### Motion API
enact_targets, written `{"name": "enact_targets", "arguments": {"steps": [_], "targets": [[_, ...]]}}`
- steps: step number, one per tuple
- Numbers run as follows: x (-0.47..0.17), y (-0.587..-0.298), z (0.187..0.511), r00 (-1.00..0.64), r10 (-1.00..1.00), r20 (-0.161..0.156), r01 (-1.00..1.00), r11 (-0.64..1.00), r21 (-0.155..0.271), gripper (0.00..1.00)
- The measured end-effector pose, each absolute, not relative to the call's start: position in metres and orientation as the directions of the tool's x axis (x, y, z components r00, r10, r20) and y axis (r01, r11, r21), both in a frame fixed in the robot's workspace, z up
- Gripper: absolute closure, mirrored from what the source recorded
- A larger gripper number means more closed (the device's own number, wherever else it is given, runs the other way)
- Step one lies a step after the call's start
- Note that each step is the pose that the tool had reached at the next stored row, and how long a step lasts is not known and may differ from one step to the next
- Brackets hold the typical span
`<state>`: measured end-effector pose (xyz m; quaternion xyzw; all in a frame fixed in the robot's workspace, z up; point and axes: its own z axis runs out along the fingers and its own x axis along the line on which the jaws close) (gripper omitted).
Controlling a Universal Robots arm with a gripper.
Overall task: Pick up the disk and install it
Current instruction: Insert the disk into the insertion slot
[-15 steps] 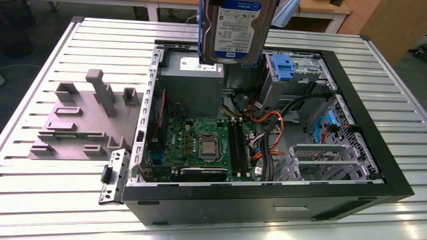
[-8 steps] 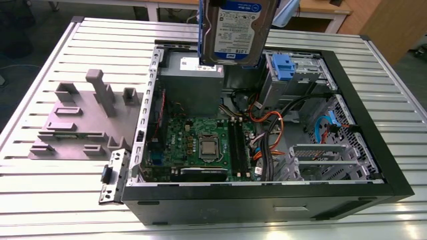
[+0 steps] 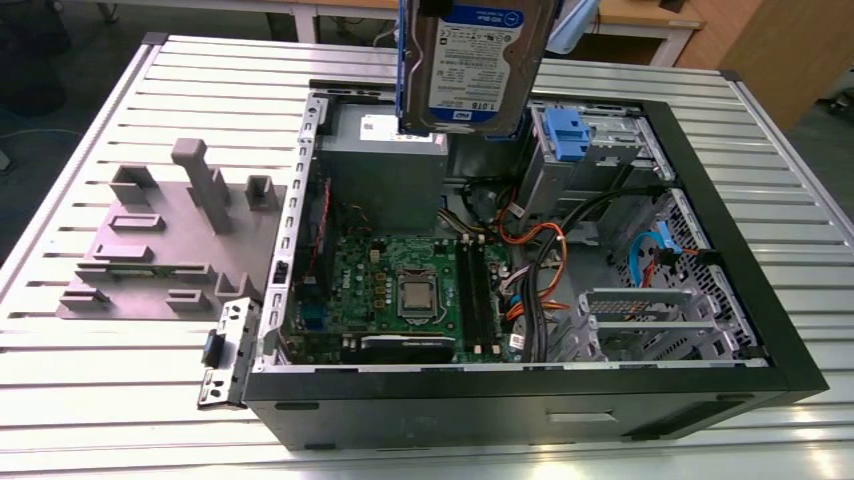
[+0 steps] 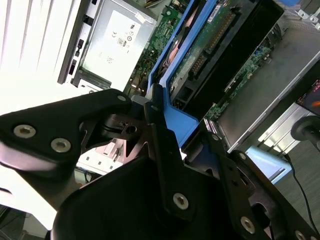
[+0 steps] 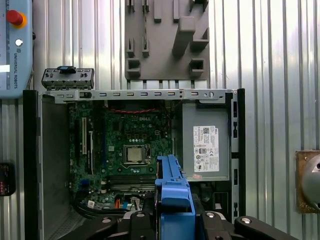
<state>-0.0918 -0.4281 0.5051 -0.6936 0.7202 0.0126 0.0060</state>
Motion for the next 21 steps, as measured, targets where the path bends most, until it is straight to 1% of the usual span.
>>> {"name": "enact_targets", "arguments": {"steps": [10,21], "targets": [[-0.092,-0.434,0.505,-0.038,-0.999,-0.026,-0.999,0.037,0.010,0.63],[-0.092,-0.453,0.505,-0.038,-0.999,-0.026,-0.999,0.037,0.010,0.63]]}}
